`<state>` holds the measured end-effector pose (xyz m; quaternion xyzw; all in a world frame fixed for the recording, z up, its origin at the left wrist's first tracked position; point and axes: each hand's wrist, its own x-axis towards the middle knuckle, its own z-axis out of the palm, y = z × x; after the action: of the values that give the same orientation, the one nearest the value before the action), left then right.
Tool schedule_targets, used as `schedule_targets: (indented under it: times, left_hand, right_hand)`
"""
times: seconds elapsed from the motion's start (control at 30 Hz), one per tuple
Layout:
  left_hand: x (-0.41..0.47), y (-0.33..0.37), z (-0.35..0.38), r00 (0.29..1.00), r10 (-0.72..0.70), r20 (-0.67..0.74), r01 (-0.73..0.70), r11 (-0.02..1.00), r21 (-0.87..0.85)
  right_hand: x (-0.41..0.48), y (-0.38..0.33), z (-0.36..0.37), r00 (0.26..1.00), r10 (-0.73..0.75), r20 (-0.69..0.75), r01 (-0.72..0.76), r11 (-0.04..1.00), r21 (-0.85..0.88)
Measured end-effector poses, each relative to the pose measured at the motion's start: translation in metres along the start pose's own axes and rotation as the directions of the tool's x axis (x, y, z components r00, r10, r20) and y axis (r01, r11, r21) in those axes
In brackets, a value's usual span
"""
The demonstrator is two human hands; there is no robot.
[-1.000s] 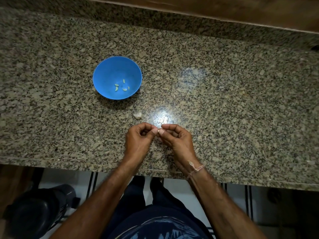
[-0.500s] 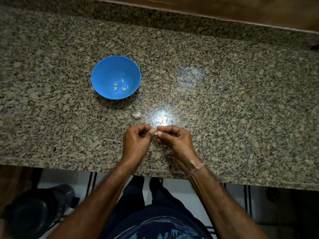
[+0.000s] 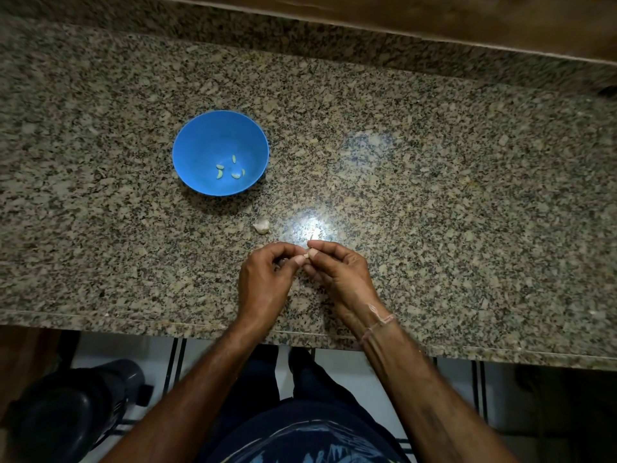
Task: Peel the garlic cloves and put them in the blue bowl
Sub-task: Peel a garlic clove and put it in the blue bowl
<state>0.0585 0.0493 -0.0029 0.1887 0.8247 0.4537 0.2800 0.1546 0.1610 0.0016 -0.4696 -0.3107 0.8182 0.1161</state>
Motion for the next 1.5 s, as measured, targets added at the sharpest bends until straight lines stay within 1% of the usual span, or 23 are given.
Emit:
schedule_targets:
  times: [0.13,0.27,0.33,0.4,0.53,0.7,0.9,0.97,1.1,1.23,1.33,1.4,1.5]
  left_hand:
    - [0.0,0.0,-0.004,0.995,0.103,0.008,-0.103,0.984,0.145]
    - [0.004,-0.003,-0.009,0.97,0.24,0.04,-0.239,0.908,0.345]
    - [0.004,-0.002,-0.01,0.955,0.29,0.061,-0.291,0.874,0.388]
    - [0.005,-0.002,-0.011,0.952,0.299,0.062,-0.299,0.872,0.388]
    - [0.005,-0.002,-0.011,0.962,0.266,0.067,-0.273,0.903,0.331]
    - [0.006,-0.004,-0.012,0.964,0.245,0.108,-0.264,0.935,0.238]
    - [0.006,-0.002,-0.008,0.975,0.211,0.066,-0.22,0.951,0.216]
    - [0.005,0.001,-0.007,0.982,0.183,0.047,-0.189,0.967,0.173]
    - [0.005,0.008,-0.006,0.991,0.119,0.068,-0.122,0.991,0.056]
    - [0.007,0.01,-0.005,0.991,0.092,0.098,-0.092,0.996,-0.009]
    - [0.006,0.01,-0.001,0.996,0.035,0.078,-0.029,0.996,-0.084]
    - [0.006,0.01,0.001,0.997,-0.031,0.07,0.042,0.985,-0.165]
    - [0.006,0.01,0.004,0.989,-0.102,0.112,0.132,0.941,-0.31]
  right_hand:
    - [0.002,0.0,-0.003,1.0,0.01,0.015,-0.01,1.0,-0.006]
    - [0.002,-0.006,-0.004,0.998,0.042,0.039,-0.041,0.999,-0.018]
    - [0.002,-0.008,-0.005,0.996,0.06,0.059,-0.059,0.998,-0.023]
    - [0.003,-0.009,-0.005,0.993,0.078,0.089,-0.076,0.997,-0.023]
    - [0.006,-0.007,-0.007,0.987,0.102,0.122,-0.101,0.995,-0.014]
    - [0.006,-0.006,-0.009,0.986,0.108,0.125,-0.108,0.994,-0.011]
    - [0.005,-0.005,-0.005,0.99,0.109,0.094,-0.111,0.994,0.013]
    - [0.005,-0.002,-0.004,0.99,0.108,0.088,-0.11,0.994,0.014]
    - [0.005,0.003,-0.005,0.987,0.135,0.088,-0.146,0.98,0.135]
    - [0.004,0.002,-0.002,0.988,0.144,0.062,-0.153,0.971,0.185]
    - [0.003,-0.001,-0.003,0.994,0.106,0.024,-0.109,0.985,0.132]
    - [0.003,-0.002,-0.004,0.998,0.054,0.036,-0.057,0.995,0.077]
    - [0.004,-0.004,-0.006,0.997,-0.052,0.051,0.056,0.996,-0.076]
